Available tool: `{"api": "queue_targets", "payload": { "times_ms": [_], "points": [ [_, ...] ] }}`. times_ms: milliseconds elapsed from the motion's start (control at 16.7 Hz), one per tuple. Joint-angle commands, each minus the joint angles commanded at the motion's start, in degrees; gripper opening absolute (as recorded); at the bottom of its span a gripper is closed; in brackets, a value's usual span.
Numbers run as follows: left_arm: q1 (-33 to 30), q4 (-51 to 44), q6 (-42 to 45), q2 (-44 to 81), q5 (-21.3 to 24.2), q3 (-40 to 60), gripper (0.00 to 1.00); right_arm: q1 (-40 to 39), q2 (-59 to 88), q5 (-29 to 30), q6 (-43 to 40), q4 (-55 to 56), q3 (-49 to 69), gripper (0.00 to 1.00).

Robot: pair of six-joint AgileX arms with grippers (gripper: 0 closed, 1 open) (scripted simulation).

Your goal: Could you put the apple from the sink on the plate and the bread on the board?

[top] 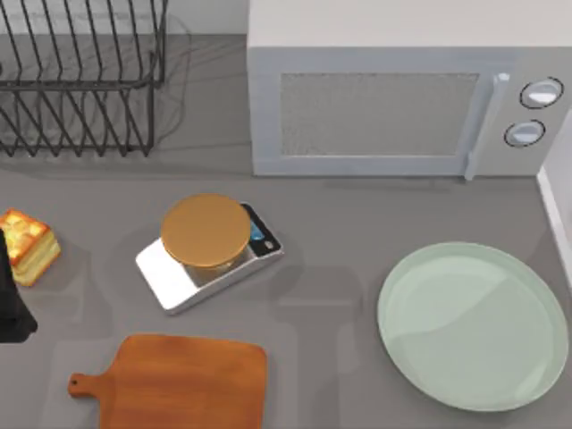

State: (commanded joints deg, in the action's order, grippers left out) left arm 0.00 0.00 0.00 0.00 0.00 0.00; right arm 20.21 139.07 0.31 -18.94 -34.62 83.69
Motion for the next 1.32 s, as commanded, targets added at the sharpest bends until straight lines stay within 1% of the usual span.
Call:
{"api": "queue_targets", "payload": {
  "times_ms": [60, 480, 540, 720, 1140, 1320],
  "points": [
    [0.0, 0.0, 0.0, 0.0, 0.0, 0.0, 1.0, 0.0, 0.0, 0.0, 0.0, 0.0, 0.0, 0.0],
    [0.0, 0.0, 0.0, 0.0, 0.0, 0.0, 1.0, 0.0, 0.0, 0.0, 0.0, 0.0, 0.0, 0.0],
    [0.0, 0.0, 0.0, 0.0, 0.0, 0.0, 1.0, -0.1, -3.8, -1.0, 0.5, -1.9, 0.8, 0.0],
    [0.0, 0.0, 0.0, 0.0, 0.0, 0.0, 1.0, -0.1, -4.9, -1.0, 0.5, -4.0, 1.8, 0.0],
    [0.0, 0.0, 0.0, 0.0, 0.0, 0.0, 1.0, -0.1, -12.9, -1.1, 0.4, -17.8, 7.4, 0.0],
    [0.0, 0.0, 0.0, 0.0, 0.0, 0.0, 1.0, -0.1, -14.3, -1.1, 0.4, -19.7, 8.1, 0.0]
  ]
}}
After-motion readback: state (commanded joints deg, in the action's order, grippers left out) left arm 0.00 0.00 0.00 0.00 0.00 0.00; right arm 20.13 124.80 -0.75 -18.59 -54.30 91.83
